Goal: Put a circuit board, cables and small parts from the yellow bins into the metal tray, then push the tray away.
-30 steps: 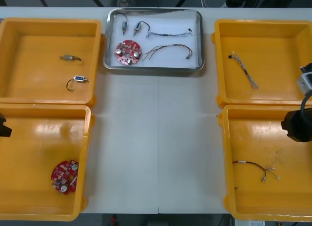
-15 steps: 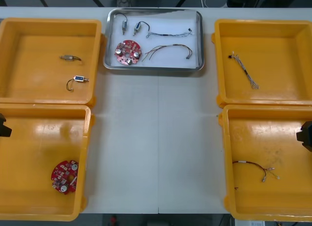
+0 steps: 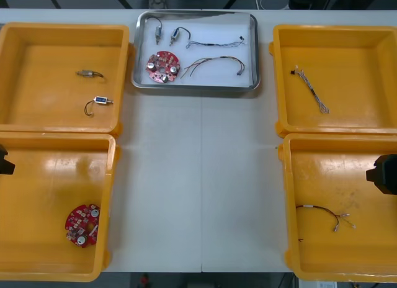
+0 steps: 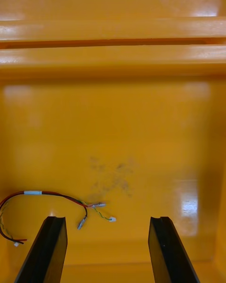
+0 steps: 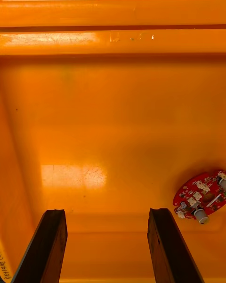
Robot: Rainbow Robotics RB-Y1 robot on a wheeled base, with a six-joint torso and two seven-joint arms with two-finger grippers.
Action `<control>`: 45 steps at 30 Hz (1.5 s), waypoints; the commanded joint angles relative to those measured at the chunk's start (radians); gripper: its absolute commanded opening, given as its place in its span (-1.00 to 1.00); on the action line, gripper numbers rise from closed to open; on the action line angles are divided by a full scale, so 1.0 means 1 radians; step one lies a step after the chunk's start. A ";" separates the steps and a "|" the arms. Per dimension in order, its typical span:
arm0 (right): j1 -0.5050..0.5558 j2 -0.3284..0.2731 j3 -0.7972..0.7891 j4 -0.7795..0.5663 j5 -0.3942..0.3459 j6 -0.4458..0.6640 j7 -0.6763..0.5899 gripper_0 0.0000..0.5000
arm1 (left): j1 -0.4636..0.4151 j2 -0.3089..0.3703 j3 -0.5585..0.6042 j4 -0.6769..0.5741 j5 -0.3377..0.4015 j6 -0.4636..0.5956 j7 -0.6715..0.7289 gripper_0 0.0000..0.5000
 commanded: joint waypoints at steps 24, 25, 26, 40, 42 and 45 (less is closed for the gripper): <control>0.023 0.017 -0.029 -0.009 -0.033 0.003 -0.074 1.00 | 0.012 0.040 0.025 -0.024 0.003 0.006 -0.086 1.00; 0.023 0.017 -0.029 -0.009 -0.033 0.003 -0.074 1.00 | 0.012 0.040 0.025 -0.024 0.003 0.006 -0.086 1.00; 0.023 0.017 -0.029 -0.009 -0.033 0.003 -0.074 1.00 | 0.012 0.040 0.025 -0.024 0.003 0.006 -0.086 1.00; 0.023 0.017 -0.029 -0.009 -0.033 0.003 -0.074 1.00 | 0.012 0.040 0.025 -0.024 0.003 0.006 -0.086 1.00; 0.023 0.017 -0.029 -0.009 -0.033 0.003 -0.074 1.00 | 0.012 0.040 0.025 -0.024 0.003 0.006 -0.086 1.00; 0.023 0.017 -0.029 -0.009 -0.033 0.003 -0.074 1.00 | 0.012 0.040 0.025 -0.024 0.003 0.006 -0.086 1.00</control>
